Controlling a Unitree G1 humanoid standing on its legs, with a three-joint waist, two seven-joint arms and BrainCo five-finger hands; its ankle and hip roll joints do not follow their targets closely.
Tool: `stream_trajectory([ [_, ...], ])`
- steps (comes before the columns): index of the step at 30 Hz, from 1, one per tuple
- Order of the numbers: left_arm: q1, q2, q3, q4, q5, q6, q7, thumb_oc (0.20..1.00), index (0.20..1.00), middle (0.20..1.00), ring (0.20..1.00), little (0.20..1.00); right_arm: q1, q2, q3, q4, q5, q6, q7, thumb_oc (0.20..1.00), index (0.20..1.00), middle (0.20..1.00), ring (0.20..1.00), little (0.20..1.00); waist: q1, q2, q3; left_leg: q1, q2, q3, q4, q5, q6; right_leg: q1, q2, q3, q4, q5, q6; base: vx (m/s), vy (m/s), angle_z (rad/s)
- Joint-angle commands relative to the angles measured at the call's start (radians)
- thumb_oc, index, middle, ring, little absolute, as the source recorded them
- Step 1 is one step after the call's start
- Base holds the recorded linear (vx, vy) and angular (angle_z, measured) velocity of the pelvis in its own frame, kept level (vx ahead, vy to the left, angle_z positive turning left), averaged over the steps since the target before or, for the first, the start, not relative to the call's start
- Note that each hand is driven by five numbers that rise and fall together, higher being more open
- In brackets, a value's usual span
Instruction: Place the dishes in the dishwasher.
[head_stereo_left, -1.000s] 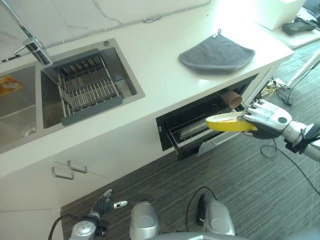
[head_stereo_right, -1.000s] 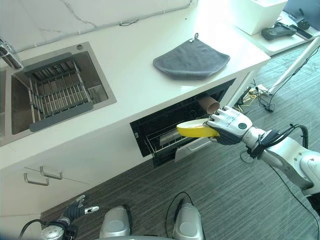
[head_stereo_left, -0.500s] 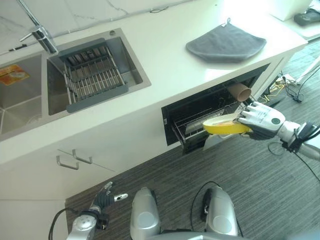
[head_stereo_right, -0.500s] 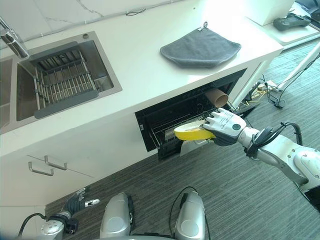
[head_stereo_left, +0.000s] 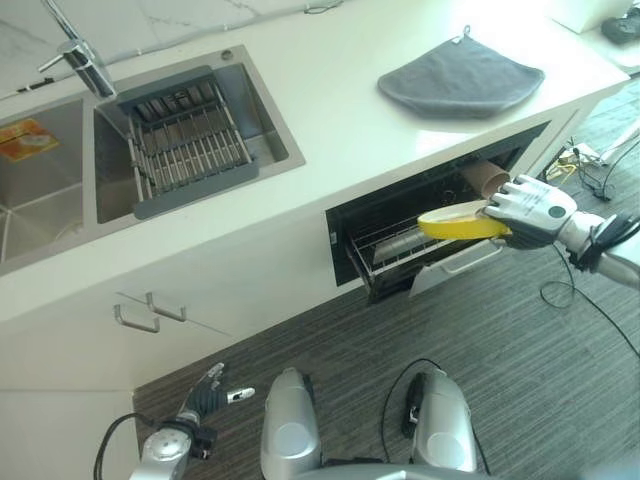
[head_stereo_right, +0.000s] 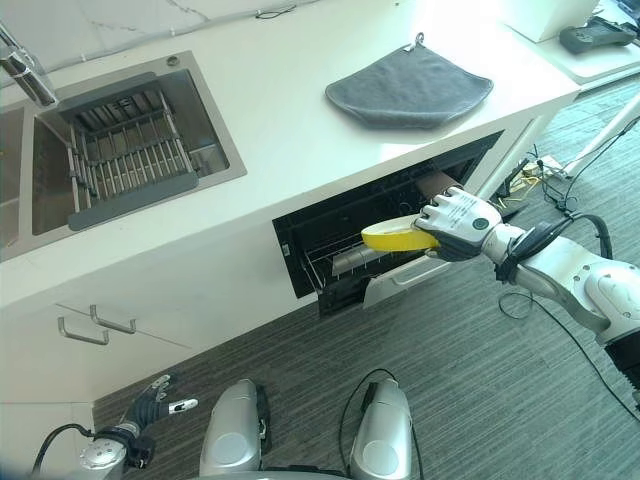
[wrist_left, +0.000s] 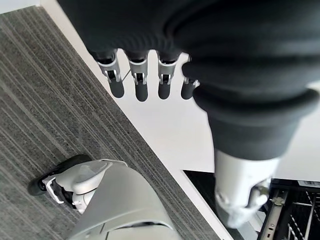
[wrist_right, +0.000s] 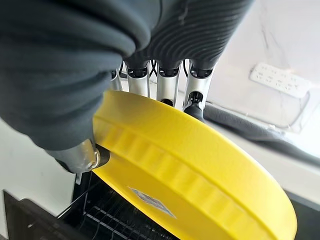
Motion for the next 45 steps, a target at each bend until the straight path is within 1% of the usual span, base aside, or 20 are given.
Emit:
stream_trajectory([
  [1, 0.018, 0.049, -0.027, -0.026, -0.029, -0.027, 0.008, 1.0, 1.0, 1.0, 1.0, 1.0, -0.08, -0.022, 0.015, 0.005, 0.016, 0.026, -0.045, 0.2, 0.2, 0.2, 0.2, 0.2, 0.046, -0.02, -0.046, 0.004, 0.059, -0.094, -0.084, 0.125, -0.026, 0.079, -0.082, -0.023, -0.05, 0.074, 0.033, 0.0, 0.0, 0.0],
  [3, 0.009, 0.053, -0.034, -0.034, -0.034, -0.018, 0.01, 1.0, 1.0, 1.0, 1.0, 1.0, -0.11, -0.024, 0.039, 0.014, 0.013, 0.029, -0.042, 0.2, 0.2, 0.2, 0.2, 0.2, 0.051, -0.02, -0.046, 0.001, 0.056, -0.099, -0.095, 0.133, -0.028, 0.077, -0.08, -0.025, -0.057, 0.077, 0.032, 0.0, 0.0, 0.0],
  [10, -0.002, 0.061, -0.048, -0.036, -0.047, -0.02, 0.008, 1.0, 1.0, 1.0, 1.0, 1.0, -0.219, -0.016, 0.133, 0.065, 0.04, 0.026, -0.005, 0.2, 0.2, 0.2, 0.2, 0.2, 0.073, -0.02, -0.038, -0.012, 0.043, -0.116, -0.126, 0.156, -0.031, 0.073, -0.068, -0.041, -0.08, 0.083, 0.026, -0.03, 0.016, 0.07],
  [11, -0.007, 0.065, -0.052, -0.041, -0.049, -0.02, 0.007, 1.0, 1.0, 1.0, 1.0, 1.0, -0.247, -0.011, 0.164, 0.083, 0.053, 0.03, 0.008, 0.2, 0.2, 0.2, 0.2, 0.2, 0.08, -0.019, -0.032, -0.02, 0.04, -0.121, -0.126, 0.158, -0.03, 0.066, -0.069, -0.045, -0.078, 0.083, 0.025, -0.05, 0.014, 0.03],
  [14, -0.017, 0.07, -0.063, -0.047, -0.058, -0.019, 0.012, 1.0, 1.0, 1.0, 1.0, 1.0, -0.283, 0.013, 0.203, 0.132, 0.066, 0.04, 0.01, 0.2, 0.2, 0.2, 0.2, 0.2, 0.09, -0.015, -0.022, -0.033, 0.036, -0.128, -0.122, 0.16, -0.029, 0.053, -0.074, -0.05, -0.068, 0.083, 0.024, -0.04, 0.015, 0.07],
  [15, -0.023, 0.073, -0.072, -0.054, -0.063, -0.02, 0.016, 1.0, 1.0, 1.0, 1.0, 1.0, -0.305, 0.048, 0.226, 0.18, 0.063, 0.057, 0.008, 0.2, 0.2, 0.2, 0.2, 0.2, 0.098, -0.009, -0.011, -0.044, 0.032, -0.135, -0.117, 0.159, -0.027, 0.044, -0.078, -0.054, -0.062, 0.083, 0.023, -0.03, 0.019, 0.09],
  [17, -0.028, 0.077, -0.075, -0.058, -0.067, -0.02, 0.016, 1.0, 1.0, 1.0, 1.0, 1.0, -0.32, 0.066, 0.239, 0.208, 0.074, 0.076, 0.006, 0.2, 0.2, 0.2, 0.2, 0.2, 0.103, -0.004, -0.005, -0.053, 0.028, -0.138, -0.117, 0.161, -0.026, 0.037, -0.08, -0.056, -0.061, 0.084, 0.024, -0.02, 0.013, 0.06],
  [24, -0.041, 0.088, -0.089, -0.084, -0.091, -0.029, 0.029, 1.0, 1.0, 1.0, 1.0, 1.0, -0.392, 0.13, 0.296, 0.352, 0.072, 0.112, -0.002, 0.2, 0.2, 0.2, 0.2, 0.2, 0.122, 0.016, 0.024, -0.096, 0.014, -0.149, -0.088, 0.15, -0.021, -0.008, -0.099, -0.051, -0.028, 0.077, 0.026, -0.02, 0.012, 0.03],
  [27, -0.047, 0.095, -0.093, -0.104, -0.099, -0.016, 0.034, 1.0, 1.0, 1.0, 1.0, 1.0, -0.414, 0.153, 0.325, 0.402, 0.07, 0.134, 0.0, 0.2, 0.2, 0.2, 0.2, 0.2, 0.13, 0.023, 0.03, -0.103, 0.007, -0.151, -0.085, 0.147, -0.017, -0.017, -0.105, -0.051, -0.021, 0.075, 0.026, 0.0, 0.001, 0.01],
  [31, -0.048, 0.098, -0.096, -0.111, -0.11, -0.017, 0.033, 1.0, 1.0, 1.0, 1.0, 1.0, -0.441, 0.164, 0.356, 0.453, 0.068, 0.142, 0.003, 0.2, 0.2, 0.2, 0.2, 0.2, 0.134, 0.031, 0.035, -0.113, 0.005, -0.151, -0.079, 0.143, -0.016, -0.029, -0.11, -0.05, -0.014, 0.072, 0.025, 0.0, 0.0, 0.0],
  [35, -0.052, 0.105, -0.111, -0.126, -0.124, -0.015, 0.032, 1.0, 1.0, 1.0, 1.0, 1.0, -0.52, 0.17, 0.43, 0.534, 0.061, 0.136, 0.031, 0.2, 0.2, 0.2, 0.2, 0.2, 0.143, 0.041, 0.04, -0.123, 0.002, -0.15, -0.086, 0.146, -0.018, -0.044, -0.115, -0.047, -0.014, 0.073, 0.026, 0.0, 0.0, 0.0],
  [39, -0.06, 0.112, -0.114, -0.143, -0.132, -0.014, 0.03, 1.0, 1.0, 1.0, 1.0, 1.0, -0.559, 0.164, 0.467, 0.576, 0.066, 0.144, 0.034, 0.2, 0.2, 0.2, 0.2, 0.2, 0.154, 0.042, 0.049, -0.146, -0.005, -0.156, -0.083, 0.148, -0.015, -0.065, -0.117, -0.048, -0.009, 0.075, 0.025, -0.03, -0.011, 0.01],
  [40, -0.069, 0.119, -0.12, -0.146, -0.136, -0.015, 0.03, 1.0, 1.0, 1.0, 1.0, 1.0, -0.575, 0.177, 0.475, 0.614, 0.051, 0.145, 0.022, 0.2, 0.2, 0.2, 0.2, 0.2, 0.161, 0.043, 0.054, -0.155, -0.009, -0.16, -0.082, 0.15, -0.013, -0.074, -0.117, -0.049, -0.005, 0.075, 0.026, -0.04, -0.04, -0.01],
  [43, -0.079, 0.131, -0.124, -0.157, -0.147, -0.014, 0.032, 1.0, 1.0, 1.0, 1.0, 1.0, -0.603, 0.197, 0.485, 0.67, 0.025, 0.2, -0.023, 0.2, 0.2, 0.2, 0.2, 0.2, 0.169, 0.046, 0.061, -0.166, -0.012, -0.164, -0.079, 0.149, -0.009, -0.084, -0.117, -0.051, 0.001, 0.073, 0.025, -0.03, -0.03, 0.06],
  [45, -0.084, 0.132, -0.126, -0.159, -0.151, -0.017, 0.033, 1.0, 1.0, 1.0, 1.0, 1.0, -0.614, 0.217, 0.477, 0.695, 0.002, 0.226, -0.033, 0.2, 0.2, 0.2, 0.2, 0.2, 0.172, 0.048, 0.064, -0.176, -0.015, -0.165, -0.076, 0.149, -0.007, -0.091, -0.117, -0.051, 0.003, 0.073, 0.024, -0.04, -0.019, 0.1],
])
